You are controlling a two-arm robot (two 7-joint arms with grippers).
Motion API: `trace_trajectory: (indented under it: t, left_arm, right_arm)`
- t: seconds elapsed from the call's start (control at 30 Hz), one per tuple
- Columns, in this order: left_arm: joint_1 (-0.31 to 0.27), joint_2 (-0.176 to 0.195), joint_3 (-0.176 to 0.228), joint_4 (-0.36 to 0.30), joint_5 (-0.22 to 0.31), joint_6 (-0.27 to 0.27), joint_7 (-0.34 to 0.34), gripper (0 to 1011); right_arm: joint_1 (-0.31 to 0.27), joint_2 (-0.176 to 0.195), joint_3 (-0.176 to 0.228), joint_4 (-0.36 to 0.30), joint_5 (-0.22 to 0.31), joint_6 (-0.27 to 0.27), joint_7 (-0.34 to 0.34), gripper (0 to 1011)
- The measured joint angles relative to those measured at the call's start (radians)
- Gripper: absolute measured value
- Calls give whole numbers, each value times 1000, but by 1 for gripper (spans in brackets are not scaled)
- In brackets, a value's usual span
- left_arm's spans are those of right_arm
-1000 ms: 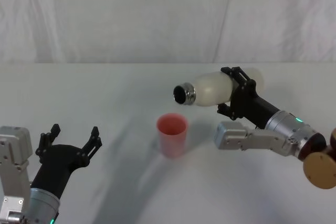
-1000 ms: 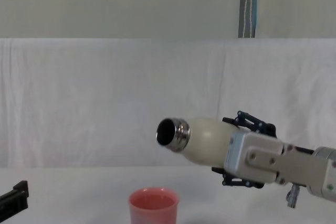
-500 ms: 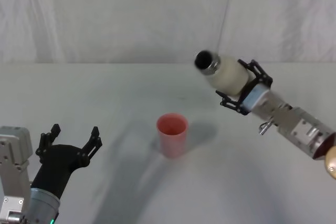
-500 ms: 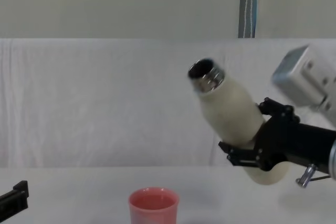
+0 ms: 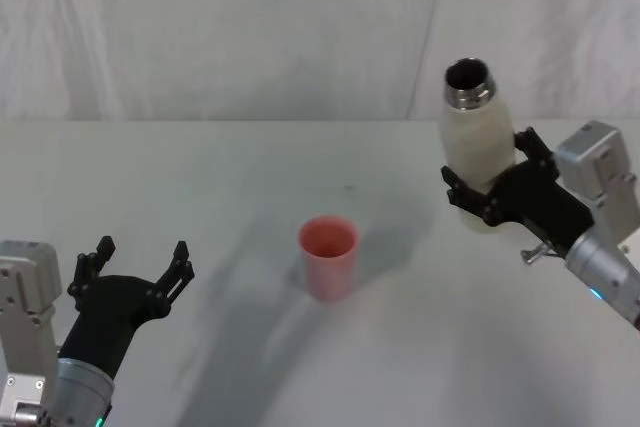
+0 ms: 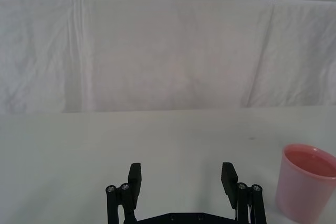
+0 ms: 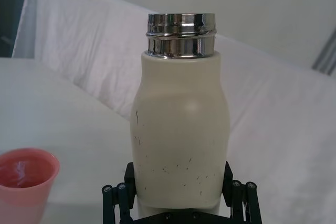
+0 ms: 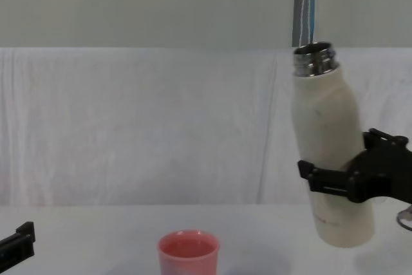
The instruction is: Grasp the thermos with one hand and pour water into the cup lid.
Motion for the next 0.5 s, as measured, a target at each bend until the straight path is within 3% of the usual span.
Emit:
trace_trajectory:
  t: [0.27, 0.5]
  left_arm:
    - [0, 0, 0, 0, 0, 0, 0, 1001]
    - [0, 0, 0, 0, 0, 0, 0, 1001]
  right_arm:
    - [-86, -4, 68, -72, 107, 90, -16, 950]
    - [-143, -23, 118, -112, 184, 134, -49, 950]
